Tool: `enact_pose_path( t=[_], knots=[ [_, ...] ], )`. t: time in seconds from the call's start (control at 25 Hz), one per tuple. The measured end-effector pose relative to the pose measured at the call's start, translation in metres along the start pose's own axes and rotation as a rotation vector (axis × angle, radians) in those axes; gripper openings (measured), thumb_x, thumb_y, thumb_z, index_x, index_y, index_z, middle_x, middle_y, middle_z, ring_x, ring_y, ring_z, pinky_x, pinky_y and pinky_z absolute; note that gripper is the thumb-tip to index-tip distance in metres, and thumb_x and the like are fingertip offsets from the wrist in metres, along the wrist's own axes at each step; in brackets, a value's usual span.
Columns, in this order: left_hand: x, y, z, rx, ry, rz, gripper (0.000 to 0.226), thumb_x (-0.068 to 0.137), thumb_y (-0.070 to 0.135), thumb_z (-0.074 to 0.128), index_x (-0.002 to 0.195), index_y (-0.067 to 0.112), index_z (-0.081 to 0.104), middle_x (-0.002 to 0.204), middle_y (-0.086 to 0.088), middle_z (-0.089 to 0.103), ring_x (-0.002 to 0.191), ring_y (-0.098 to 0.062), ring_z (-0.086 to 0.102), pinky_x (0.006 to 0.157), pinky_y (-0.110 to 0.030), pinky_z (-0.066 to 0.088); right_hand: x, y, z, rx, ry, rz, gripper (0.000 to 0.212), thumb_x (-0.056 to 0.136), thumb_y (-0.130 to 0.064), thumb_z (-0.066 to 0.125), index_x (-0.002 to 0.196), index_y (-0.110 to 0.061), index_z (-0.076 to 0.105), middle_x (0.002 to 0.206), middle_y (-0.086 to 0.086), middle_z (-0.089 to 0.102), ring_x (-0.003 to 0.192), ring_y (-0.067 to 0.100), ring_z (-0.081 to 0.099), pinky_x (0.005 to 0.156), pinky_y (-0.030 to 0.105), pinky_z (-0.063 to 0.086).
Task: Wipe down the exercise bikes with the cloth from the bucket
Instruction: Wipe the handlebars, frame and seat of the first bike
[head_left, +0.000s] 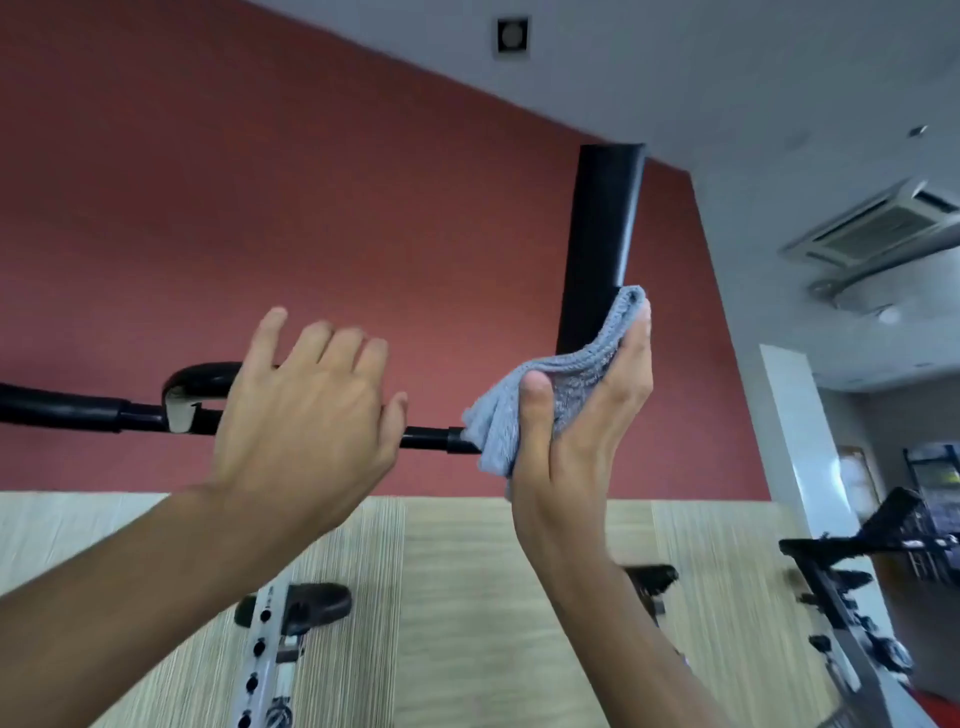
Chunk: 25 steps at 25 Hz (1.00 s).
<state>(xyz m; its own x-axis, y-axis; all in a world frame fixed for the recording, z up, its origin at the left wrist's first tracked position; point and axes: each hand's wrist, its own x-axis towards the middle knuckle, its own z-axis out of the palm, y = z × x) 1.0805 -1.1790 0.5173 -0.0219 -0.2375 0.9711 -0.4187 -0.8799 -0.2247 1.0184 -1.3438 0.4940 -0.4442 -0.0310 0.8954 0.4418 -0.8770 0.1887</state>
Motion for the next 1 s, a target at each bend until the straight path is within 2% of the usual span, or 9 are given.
enact_pose_path(
  t=[0.12, 0.2, 0.28, 0.36, 0.48, 0.56, 0.72, 0.88, 1.0],
  knots=[
    [0.006, 0.005, 0.004, -0.051, -0.149, -0.033, 0.045, 0.089, 0.041, 0.044, 0.097, 0.006, 0.071, 0.09, -0.011, 0.069, 0.09, -0.034, 0.061, 0.097, -0.05, 0.037, 0.004, -0.01, -0.008, 0.011, -0.094, 0.171, 0.066, 0.103, -0.048, 0.037, 0.15, -0.052, -0.009, 0.158, -0.029, 0.0, 0.152, 0.015, 0.01, 0.123, 0.04, 0.018],
    [0.007, 0.006, -0.008, -0.095, -0.24, -0.057, 0.038, 0.088, 0.035, 0.055, 0.106, 0.005, 0.068, 0.095, -0.013, 0.066, 0.093, -0.035, 0.058, 0.091, -0.048, 0.037, 0.007, -0.024, -0.018, -0.007, -0.178, 0.343, 0.065, 0.102, -0.054, 0.036, 0.146, -0.06, -0.011, 0.156, -0.033, 0.001, 0.151, 0.019, 0.016, 0.122, 0.044, 0.022],
    [0.013, 0.007, -0.021, -0.084, -0.385, -0.086, 0.048, 0.084, 0.036, 0.059, 0.12, 0.005, 0.063, 0.103, -0.013, 0.064, 0.098, -0.034, 0.055, 0.091, -0.046, 0.035, 0.014, -0.04, -0.035, -0.029, -0.285, 0.545, 0.067, 0.101, -0.054, 0.039, 0.15, -0.054, -0.008, 0.157, -0.029, 0.005, 0.151, 0.012, 0.016, 0.122, 0.032, 0.019],
    [0.023, 0.009, -0.035, -0.106, -0.579, -0.099, 0.059, 0.081, 0.036, 0.061, 0.13, 0.002, 0.056, 0.112, -0.015, 0.063, 0.104, -0.035, 0.055, 0.092, -0.047, 0.033, 0.028, -0.049, -0.054, -0.08, -0.46, 0.728, 0.069, 0.102, -0.043, 0.042, 0.153, -0.025, -0.001, 0.157, -0.009, 0.024, 0.146, 0.015, 0.029, 0.119, 0.028, 0.025],
    [0.038, 0.009, -0.052, -0.159, -0.781, -0.112, 0.07, 0.079, 0.034, 0.063, 0.138, 0.0, 0.046, 0.119, -0.016, 0.06, 0.109, -0.036, 0.054, 0.096, -0.047, 0.034, 0.06, -0.068, -0.081, -0.068, -0.705, 0.899, 0.059, 0.105, -0.029, 0.043, 0.145, 0.006, 0.019, 0.127, 0.016, 0.055, 0.118, 0.02, 0.058, 0.1, 0.034, 0.047],
    [0.047, 0.004, -0.06, -0.201, -0.9, -0.11, 0.073, 0.08, 0.032, 0.062, 0.142, -0.001, 0.041, 0.124, -0.016, 0.057, 0.109, -0.036, 0.053, 0.098, -0.048, 0.036, 0.089, -0.077, -0.095, -0.16, -0.863, 0.922, 0.051, 0.103, -0.008, 0.045, 0.149, -0.002, 0.024, 0.125, 0.005, 0.053, 0.115, 0.0, 0.052, 0.096, 0.019, 0.045],
    [0.068, -0.003, -0.071, -0.279, -1.059, -0.114, 0.077, 0.08, 0.026, 0.064, 0.146, -0.002, 0.037, 0.131, -0.018, 0.053, 0.11, -0.038, 0.053, 0.099, -0.049, 0.037, 0.145, -0.081, -0.111, -0.175, -1.145, 1.012, 0.074, 0.095, 0.011, 0.051, 0.153, -0.032, 0.032, 0.154, -0.004, 0.041, 0.143, 0.007, 0.037, 0.118, 0.03, 0.032],
    [0.085, -0.004, -0.075, -0.332, -1.247, -0.152, 0.074, 0.085, 0.025, 0.056, 0.149, 0.002, 0.029, 0.142, -0.015, 0.045, 0.123, -0.036, 0.046, 0.104, -0.047, 0.031, 0.187, -0.057, -0.09, -0.121, -0.972, 1.557, 0.059, 0.1, 0.0, 0.05, 0.149, -0.03, 0.04, 0.142, -0.003, 0.055, 0.129, 0.015, 0.054, 0.113, 0.045, 0.04],
    [0.105, -0.007, -0.064, -0.395, -1.301, -0.267, 0.055, 0.09, 0.024, 0.053, 0.141, 0.009, 0.038, 0.137, -0.011, 0.047, 0.126, -0.032, 0.044, 0.102, -0.045, 0.032, 0.198, -0.026, -0.048, -0.275, -1.017, 1.568, 0.058, 0.097, -0.007, 0.048, 0.147, -0.034, 0.04, 0.122, -0.005, 0.064, 0.111, 0.019, 0.062, 0.099, 0.048, 0.05]
  ],
)
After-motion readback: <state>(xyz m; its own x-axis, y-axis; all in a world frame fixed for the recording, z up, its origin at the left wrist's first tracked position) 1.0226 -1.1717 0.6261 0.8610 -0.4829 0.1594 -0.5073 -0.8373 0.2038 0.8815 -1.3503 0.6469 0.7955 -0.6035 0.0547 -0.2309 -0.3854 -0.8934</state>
